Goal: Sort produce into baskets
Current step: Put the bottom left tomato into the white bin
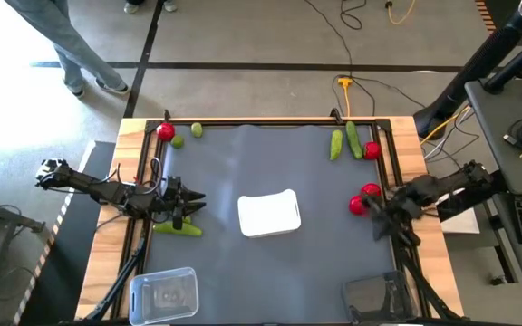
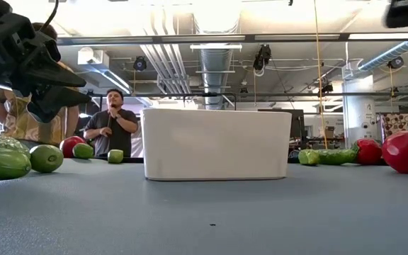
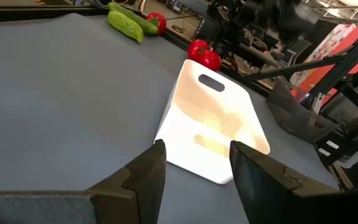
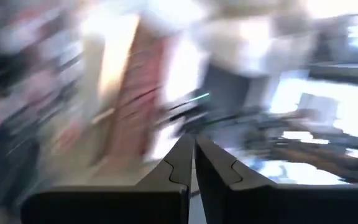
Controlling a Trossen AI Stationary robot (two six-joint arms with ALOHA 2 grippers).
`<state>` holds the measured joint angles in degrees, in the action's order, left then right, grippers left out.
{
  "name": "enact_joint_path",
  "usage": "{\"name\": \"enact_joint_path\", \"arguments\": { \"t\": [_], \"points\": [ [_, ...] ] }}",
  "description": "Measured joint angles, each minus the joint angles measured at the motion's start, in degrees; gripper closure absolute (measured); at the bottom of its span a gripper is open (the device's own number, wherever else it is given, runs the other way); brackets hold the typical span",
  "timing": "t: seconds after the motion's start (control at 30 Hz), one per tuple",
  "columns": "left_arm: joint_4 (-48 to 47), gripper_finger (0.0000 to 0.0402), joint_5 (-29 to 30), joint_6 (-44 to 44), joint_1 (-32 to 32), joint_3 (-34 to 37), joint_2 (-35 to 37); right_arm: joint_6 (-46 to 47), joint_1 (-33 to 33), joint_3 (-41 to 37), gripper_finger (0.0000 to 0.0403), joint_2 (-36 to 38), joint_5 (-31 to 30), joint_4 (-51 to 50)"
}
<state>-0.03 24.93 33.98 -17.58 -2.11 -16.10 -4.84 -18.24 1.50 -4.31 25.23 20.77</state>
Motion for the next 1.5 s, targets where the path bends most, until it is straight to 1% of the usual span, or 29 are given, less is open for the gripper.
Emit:
{"name": "enact_joint_path", "arguments": {
  "t": [0.07, 0.1, 0.17, 0.2, 0.23, 0.27, 0.3, 0.33, 0.37, 0.47, 0.53, 0.57, 0.63, 0.77, 0.87, 0.93, 1.0, 1.07, 1.13, 1.2, 1.27, 1.33, 1.43, 1.5],
  "points": [
    [0.0, 0.024, 0.0, 0.0, 0.0, 0.0, -0.1, 6.3, 0.0, 0.0, 0.039, 0.0, -16.1, 4.5],
    [0.0, 0.024, 0.0, 0.0, 0.0, 0.0, 0.0, 9.3, 0.0, 0.0, 0.039, 0.0, -25.1, 5.3],
    [0.0, 0.024, 0.0, 0.0, 0.0, 0.0, 0.0, 17.2, 0.0, 0.0, 0.039, 0.0, -43.1, 4.8],
    [0.0, 0.024, 0.0, 0.0, 0.0, 0.0, -0.1, 22.1, 0.0, 0.0, 0.039, -0.2, -51.0, 3.8],
    [0.0, 0.024, 0.0, 0.0, 0.0, 0.0, -0.1, 27.4, 0.0, 0.0, 0.039, -0.7, -56.6, 2.2],
    [0.0, 0.024, 0.0, 0.0, 0.0, 0.0, -0.1, 31.3, 0.0, 0.0, 0.039, -1.2, -59.4, 0.1],
    [0.0, 0.024, 0.0, 0.0, 0.0, 0.0, -0.1, 33.2, 0.0, 0.0, 0.039, -1.9, -59.6, -1.8],
    [0.0, 0.024, 0.0, 0.0, 0.0, 0.0, 0.0, 33.9, 0.0, 0.0, 0.039, -2.8, -57.6, -2.8],
    [0.0, 0.024, 0.0, 0.0, 0.0, 0.0, 0.0, 34.4, 0.0, 0.0, 0.039, -4.0, -54.0, -3.0],
    [0.0, 0.024, 0.0, 0.0, 0.0, 0.0, -0.1, 38.8, 0.0, 0.0, 0.039, -8.7, -40.3, 0.0],
    [0.0, 0.024, 0.0, 0.0, 0.0, 0.0, -0.1, 41.9, 0.0, 0.1, 0.039, -12.1, -35.0, 2.1],
    [0.0, 0.024, 0.0, 0.0, 0.0, 0.0, -0.1, 43.3, 0.0, 0.2, 0.039, -13.7, -34.1, 3.0],
    [0.0, 0.024, 0.0, 0.0, 0.0, 0.0, -0.1, 47.0, 0.0, 0.5, 0.039, -16.8, -34.9, 5.1],
    [0.0, 0.024, 0.0, 0.0, 0.0, 0.0, -0.1, 58.1, 0.0, 2.0, 0.039, -20.8, -39.3, 5.8],
    [0.0, 0.024, 0.0, 0.0, 0.0, 0.0, -0.1, 65.8, 0.0, 3.5, 0.039, -22.6, -39.9, 5.7],
    [0.0, 0.024, 0.0, 0.0, 0.0, 0.0, -0.1, 64.2, 0.3, 4.4, 0.039, -24.0, -44.1, 5.7],
    [0.0, 0.024, 0.0, 0.0, 0.0, 0.0, -0.1, 59.7, 0.9, 5.8, 0.039, -25.5, -49.2, 5.6],
    [0.0, 0.024, 0.0, 0.0, 0.0, 0.0, 0.0, 53.1, 1.4, 8.6, 0.039, -27.3, -49.9, 3.6],
    [0.0, 0.024, 0.0, 0.0, 0.0, 0.0, -0.1, 48.7, 1.4, 13.6, 0.039, -29.3, -49.3, -3.0],
    [0.0, 0.024, 0.0, 0.0, 0.0, 0.0, -0.1, 46.8, 1.4, 20.2, 0.0386, -31.8, -49.2, -14.3],
    [0.0, 0.024, 0.0, 0.0, 0.0, 0.0, -0.1, 43.1, 1.4, 27.7, 0.0372, -34.5, -49.2, -27.3],
    [0.0, 0.024, 0.0, 0.0, 0.0, 0.0, -0.1, 40.0, 1.2, 34.8, 0.0349, -37.6, -49.1, -40.2],
    [0.0, 0.024, 0.0, 0.0, 0.0, 0.0, -0.1, 37.2, 1.2, 44.8, 0.0304, -42.0, -48.3, -56.9],
    [0.0, 0.024, 0.0, 0.0, 0.0, 0.0, -0.1, 35.8, 1.4, 50.5, 0.027, -44.8, -43.7, -66.8]
  ]
}}
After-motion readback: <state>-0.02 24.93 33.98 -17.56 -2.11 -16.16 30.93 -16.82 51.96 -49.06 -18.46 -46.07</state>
